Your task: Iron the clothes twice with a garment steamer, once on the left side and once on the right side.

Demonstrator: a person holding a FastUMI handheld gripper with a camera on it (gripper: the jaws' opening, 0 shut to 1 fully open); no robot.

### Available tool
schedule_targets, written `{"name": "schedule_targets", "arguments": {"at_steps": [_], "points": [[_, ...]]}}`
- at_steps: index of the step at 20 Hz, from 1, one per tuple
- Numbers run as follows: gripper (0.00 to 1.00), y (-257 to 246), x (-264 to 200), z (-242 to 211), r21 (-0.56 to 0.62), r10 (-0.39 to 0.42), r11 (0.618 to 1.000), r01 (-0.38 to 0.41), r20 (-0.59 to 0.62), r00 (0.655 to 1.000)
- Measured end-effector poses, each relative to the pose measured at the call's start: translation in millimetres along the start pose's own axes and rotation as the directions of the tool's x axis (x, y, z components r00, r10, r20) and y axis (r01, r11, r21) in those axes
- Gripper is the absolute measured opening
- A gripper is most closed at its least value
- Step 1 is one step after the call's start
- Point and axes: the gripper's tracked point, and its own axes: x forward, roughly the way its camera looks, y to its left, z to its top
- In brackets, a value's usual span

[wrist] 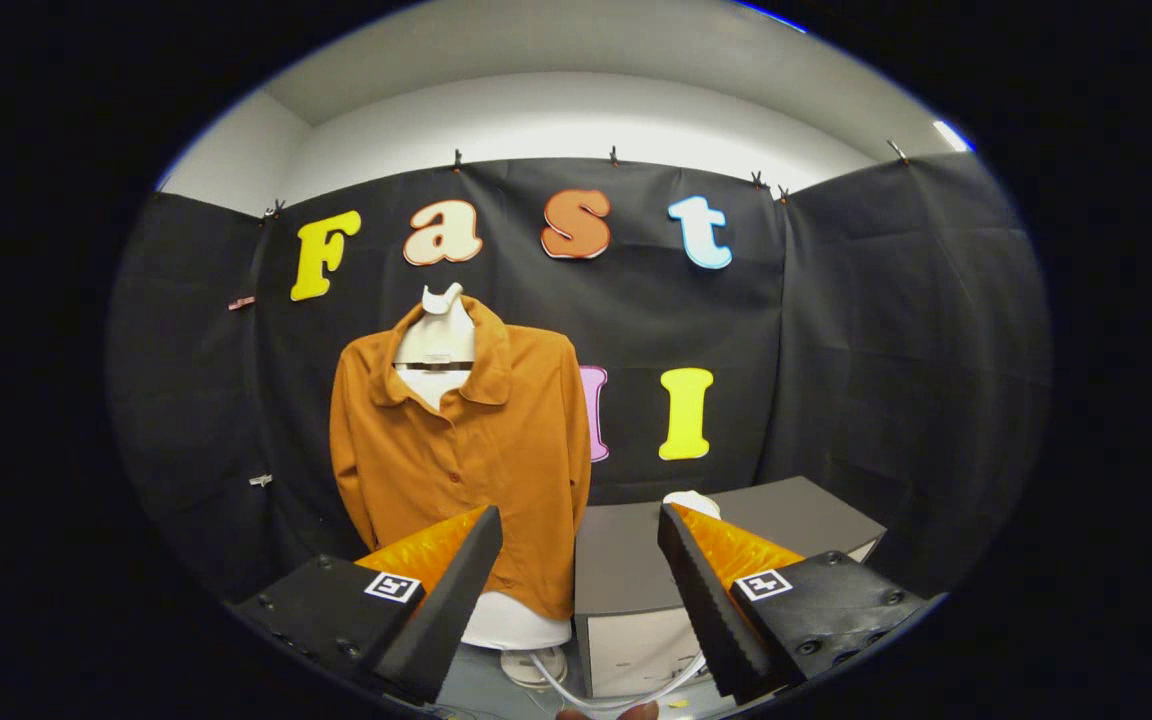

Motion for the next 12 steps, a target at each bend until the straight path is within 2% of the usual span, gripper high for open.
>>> {"name": "schedule_targets", "arguments": {"at_steps": [3, 6, 9, 12], "points": [[0.99, -45.3, 42.1, -22.2, 0.012, -0.007, 1.000, 0.008, -0.144, 0.990], [0.99, -85.9, 84.2, -51.3, 0.034, 0.007, 0.999, 0.003, -0.284, 0.959], [0.99, -129.4, 122.9, -89.2, 0.023, -0.018, 0.999, 0.030, -0.413, 0.911], [0.99, -165.5, 153.0, -134.7, 0.014, -0.041, 0.998, 0.057, -0.528, 0.848]]}}
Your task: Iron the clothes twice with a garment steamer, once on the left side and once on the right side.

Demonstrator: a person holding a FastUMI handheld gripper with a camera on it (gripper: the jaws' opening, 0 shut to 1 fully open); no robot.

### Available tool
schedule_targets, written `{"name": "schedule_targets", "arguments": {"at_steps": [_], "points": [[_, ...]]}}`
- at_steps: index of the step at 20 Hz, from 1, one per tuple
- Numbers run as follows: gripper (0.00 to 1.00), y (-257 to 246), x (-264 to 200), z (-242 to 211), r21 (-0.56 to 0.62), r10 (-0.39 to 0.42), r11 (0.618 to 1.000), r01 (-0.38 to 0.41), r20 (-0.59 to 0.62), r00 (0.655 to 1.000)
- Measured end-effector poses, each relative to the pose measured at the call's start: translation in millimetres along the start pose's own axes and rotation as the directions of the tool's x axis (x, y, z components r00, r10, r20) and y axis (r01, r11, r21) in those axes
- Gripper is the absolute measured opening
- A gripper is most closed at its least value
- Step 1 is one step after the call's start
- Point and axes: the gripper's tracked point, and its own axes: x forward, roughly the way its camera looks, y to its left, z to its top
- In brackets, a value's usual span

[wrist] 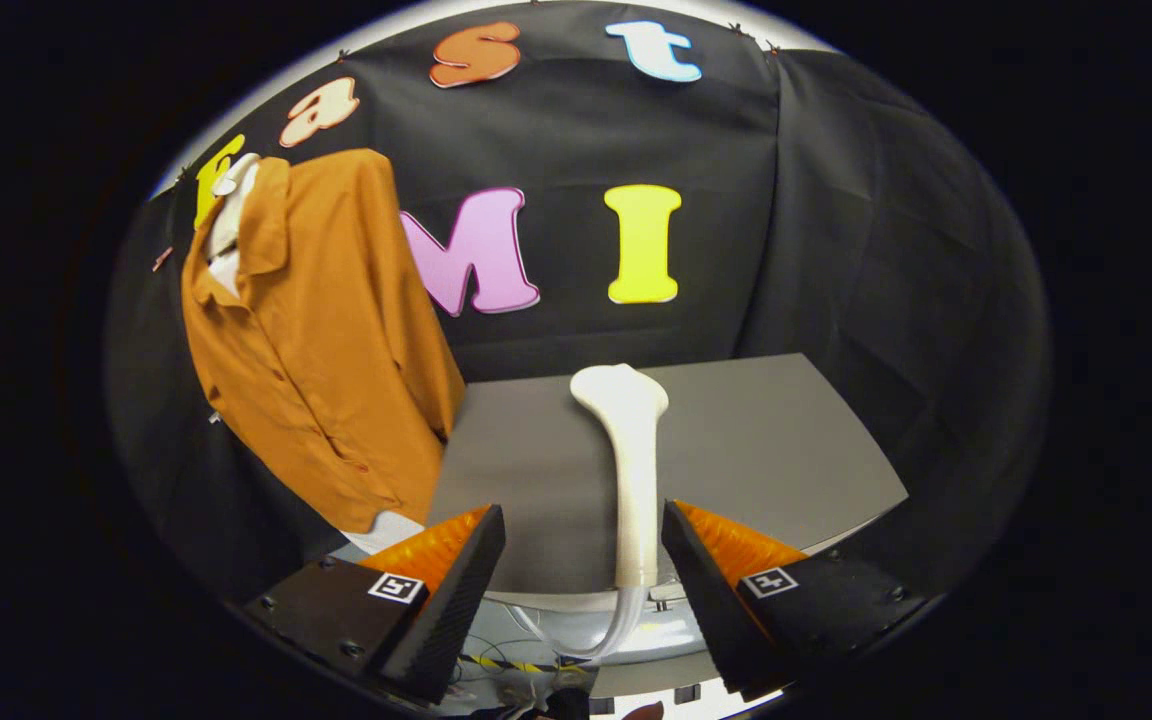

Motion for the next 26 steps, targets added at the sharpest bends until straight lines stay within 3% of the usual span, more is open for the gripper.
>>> {"name": "schedule_targets", "arguments": {"at_steps": [4, 6, 8, 10, 12, 15, 20, 26], "points": [[0.99, -21.9, 59.3, -23.5, 0.021, -0.011, 1.000, 0.014, -0.125, 0.992], [0.92, -24.3, 76.7, -31.2, 0.032, 0.000, 0.999, 0.005, -0.161, 0.987], [0.80, -22.0, 92.1, -39.2, 0.048, 0.016, 0.999, -0.007, -0.199, 0.980], [0.62, -26.7, 100.7, -46.9, 0.058, 0.012, 0.998, 0.001, -0.233, 0.973], [0.49, -30.9, 94.5, -45.8, 0.074, 0.011, 0.997, 0.003, -0.188, 0.982], [0.29, -28.2, 99.3, -34.2, 0.101, 0.067, 0.993, -0.057, -0.092, 0.993], [0.29, -31.3, 53.4, -3.7, 0.093, 0.010, 0.995, -0.019, 0.095, 0.995], [0.29, 32.9, -28.7, 21.6, 0.041, -0.014, 0.999, 0.001, 0.323, 0.946]]}}
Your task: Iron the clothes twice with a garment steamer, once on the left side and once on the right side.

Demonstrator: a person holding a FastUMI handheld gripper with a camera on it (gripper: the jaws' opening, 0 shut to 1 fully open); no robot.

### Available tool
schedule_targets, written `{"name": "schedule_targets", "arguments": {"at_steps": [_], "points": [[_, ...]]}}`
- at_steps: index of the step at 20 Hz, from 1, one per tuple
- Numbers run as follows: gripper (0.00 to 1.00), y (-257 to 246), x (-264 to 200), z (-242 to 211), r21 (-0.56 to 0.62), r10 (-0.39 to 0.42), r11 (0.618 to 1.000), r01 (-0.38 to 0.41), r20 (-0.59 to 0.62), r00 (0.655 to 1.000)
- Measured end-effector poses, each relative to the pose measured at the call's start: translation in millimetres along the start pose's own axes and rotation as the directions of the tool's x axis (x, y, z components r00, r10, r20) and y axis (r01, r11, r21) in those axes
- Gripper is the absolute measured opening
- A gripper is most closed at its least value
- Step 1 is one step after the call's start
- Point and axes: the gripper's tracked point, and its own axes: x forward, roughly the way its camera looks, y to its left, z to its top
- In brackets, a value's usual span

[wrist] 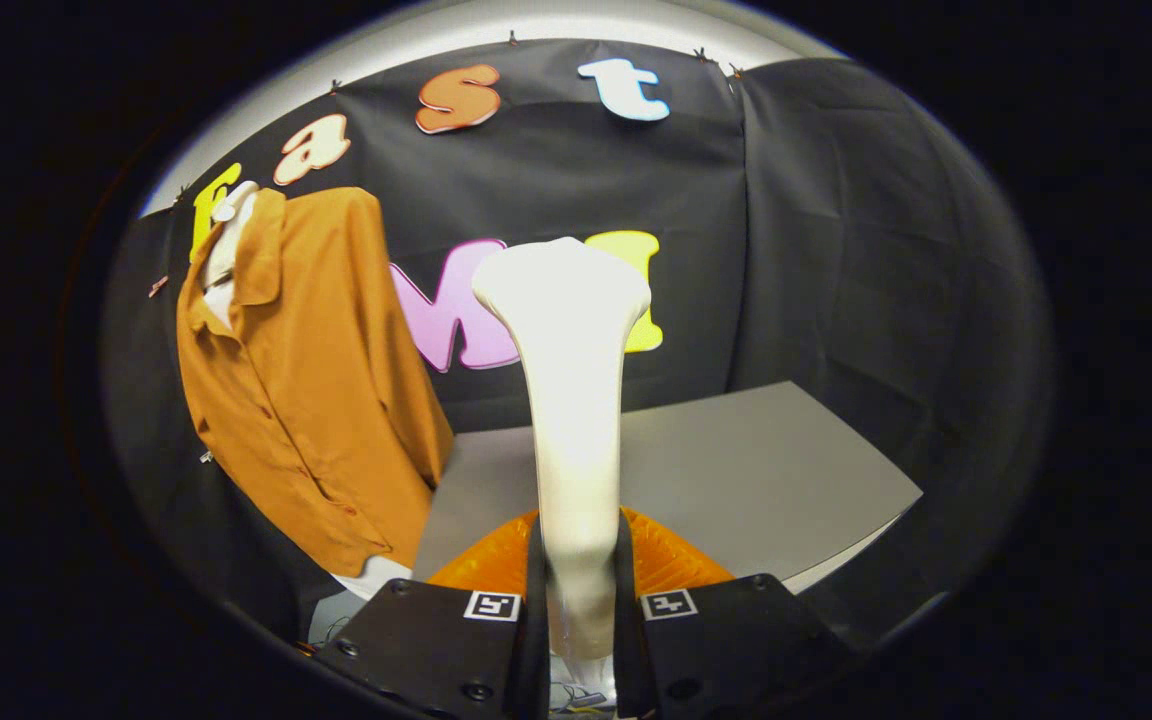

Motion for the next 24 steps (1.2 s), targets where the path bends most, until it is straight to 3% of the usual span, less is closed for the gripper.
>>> {"name": "schedule_targets", "arguments": {"at_steps": [5, 12, 24], "points": [[0.29, 97.1, -28.7, 9.1, -0.011, 0.045, 0.999, -0.044, 0.108, 0.993], [0.29, 196.7, -9.8, 7.4, -0.069, 0.060, 0.997, -0.045, 0.219, 0.974], [0.29, 223.1, 56.1, -27.0, -0.075, -0.011, 0.997, 0.030, 0.235, 0.972]]}}
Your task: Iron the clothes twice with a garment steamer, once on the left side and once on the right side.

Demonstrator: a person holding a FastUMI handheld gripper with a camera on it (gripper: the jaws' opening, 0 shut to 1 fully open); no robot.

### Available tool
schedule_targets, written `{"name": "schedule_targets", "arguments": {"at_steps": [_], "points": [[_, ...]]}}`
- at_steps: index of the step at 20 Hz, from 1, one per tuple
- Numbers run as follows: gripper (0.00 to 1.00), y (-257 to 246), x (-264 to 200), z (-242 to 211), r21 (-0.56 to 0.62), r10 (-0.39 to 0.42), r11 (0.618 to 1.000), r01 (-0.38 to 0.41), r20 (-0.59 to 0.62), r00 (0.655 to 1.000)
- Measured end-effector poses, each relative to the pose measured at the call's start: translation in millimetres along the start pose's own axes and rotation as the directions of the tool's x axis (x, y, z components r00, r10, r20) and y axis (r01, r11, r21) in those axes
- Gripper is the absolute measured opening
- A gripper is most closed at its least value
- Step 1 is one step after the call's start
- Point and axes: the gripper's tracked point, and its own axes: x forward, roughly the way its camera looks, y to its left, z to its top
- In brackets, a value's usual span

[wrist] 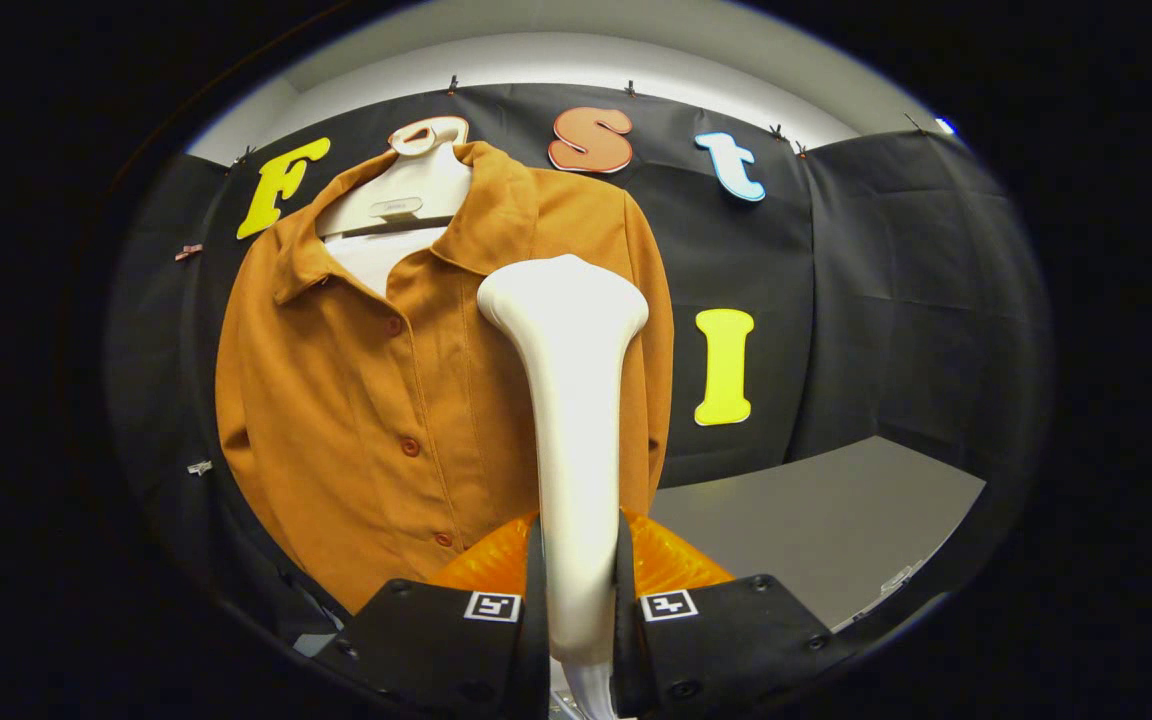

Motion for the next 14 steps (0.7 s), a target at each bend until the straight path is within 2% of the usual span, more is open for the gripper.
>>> {"name": "schedule_targets", "arguments": {"at_steps": [4, 8, 14], "points": [[0.29, -0.2, 4.5, -24.9, -0.026, -0.012, 1.000, 0.011, -0.036, 0.999], [0.29, 2.7, 5.5, -69.8, -0.028, -0.013, 1.000, 0.010, -0.123, 0.992], [0.29, 11.0, 2.6, -152.0, -0.037, -0.009, 0.999, -0.002, -0.294, 0.956]]}}
